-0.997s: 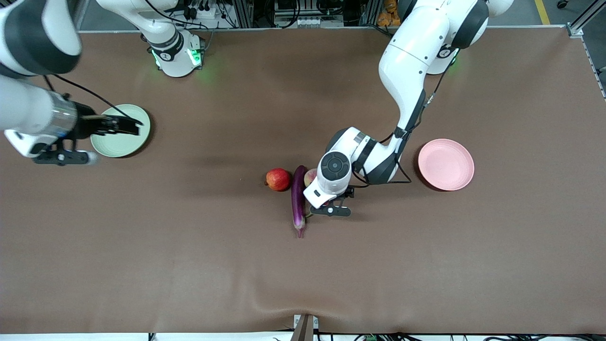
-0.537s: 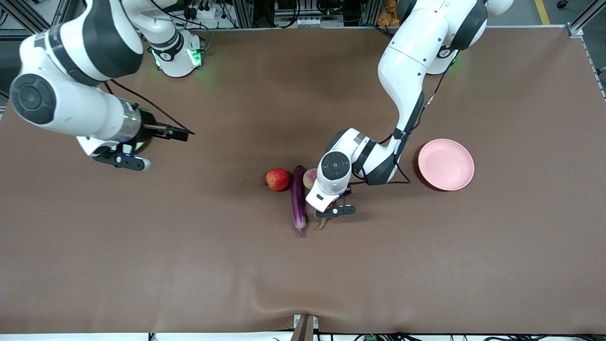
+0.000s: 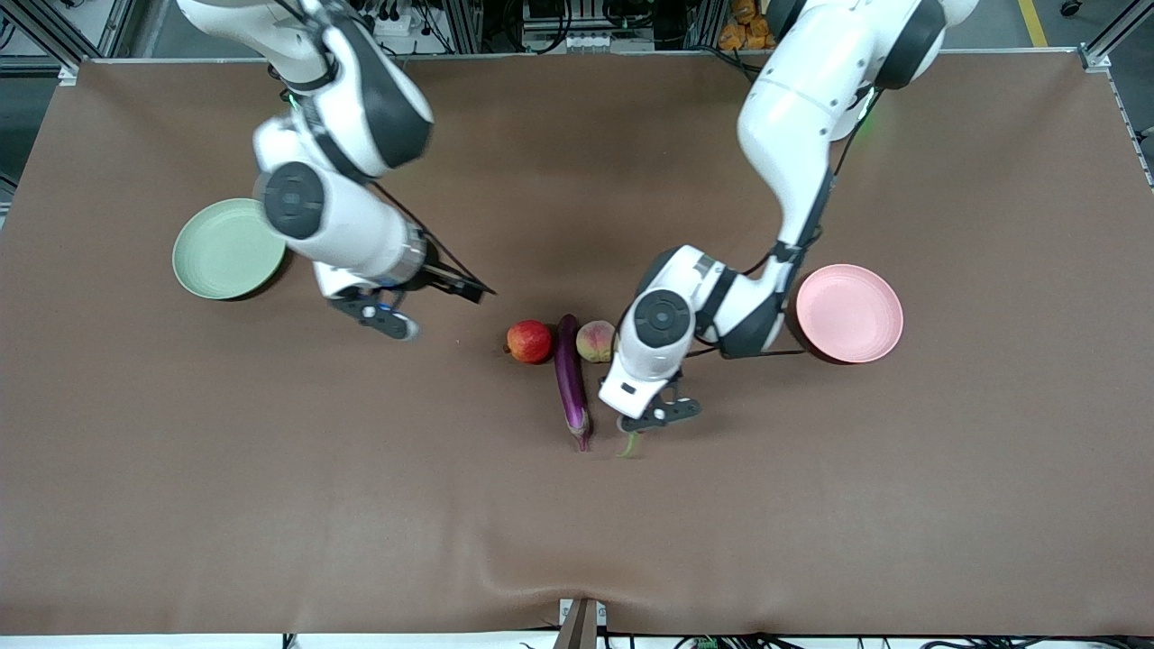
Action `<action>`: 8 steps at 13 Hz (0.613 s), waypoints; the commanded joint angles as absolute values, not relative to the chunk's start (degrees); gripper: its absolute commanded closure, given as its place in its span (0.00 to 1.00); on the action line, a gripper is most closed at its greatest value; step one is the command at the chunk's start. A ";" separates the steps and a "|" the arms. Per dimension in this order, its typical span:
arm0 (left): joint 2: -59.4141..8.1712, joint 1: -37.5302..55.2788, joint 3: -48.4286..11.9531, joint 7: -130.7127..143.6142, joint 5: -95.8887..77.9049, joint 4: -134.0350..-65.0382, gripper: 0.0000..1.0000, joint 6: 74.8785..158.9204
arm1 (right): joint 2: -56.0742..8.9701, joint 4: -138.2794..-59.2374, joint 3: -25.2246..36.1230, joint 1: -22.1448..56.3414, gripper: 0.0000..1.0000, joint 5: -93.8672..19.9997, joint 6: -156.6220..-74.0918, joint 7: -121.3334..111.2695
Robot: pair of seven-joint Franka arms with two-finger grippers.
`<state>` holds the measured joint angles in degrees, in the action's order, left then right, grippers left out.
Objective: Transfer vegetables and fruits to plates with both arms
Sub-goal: 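Grasp the chili with the left gripper while the right gripper reaches the pomegranate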
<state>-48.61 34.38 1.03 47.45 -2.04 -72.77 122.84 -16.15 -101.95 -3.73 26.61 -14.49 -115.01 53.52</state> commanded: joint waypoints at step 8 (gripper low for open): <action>-24.55 21.28 0.26 32.72 -1.06 -92.59 1.00 103.79 | -28.99 -102.66 -2.90 33.57 0.00 -14.15 -136.13 70.22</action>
<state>-31.45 23.55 0.98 36.68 -2.00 -81.22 102.42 -26.50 -103.20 -3.68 32.22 -14.45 -133.84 68.39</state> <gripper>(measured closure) 0.648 0.000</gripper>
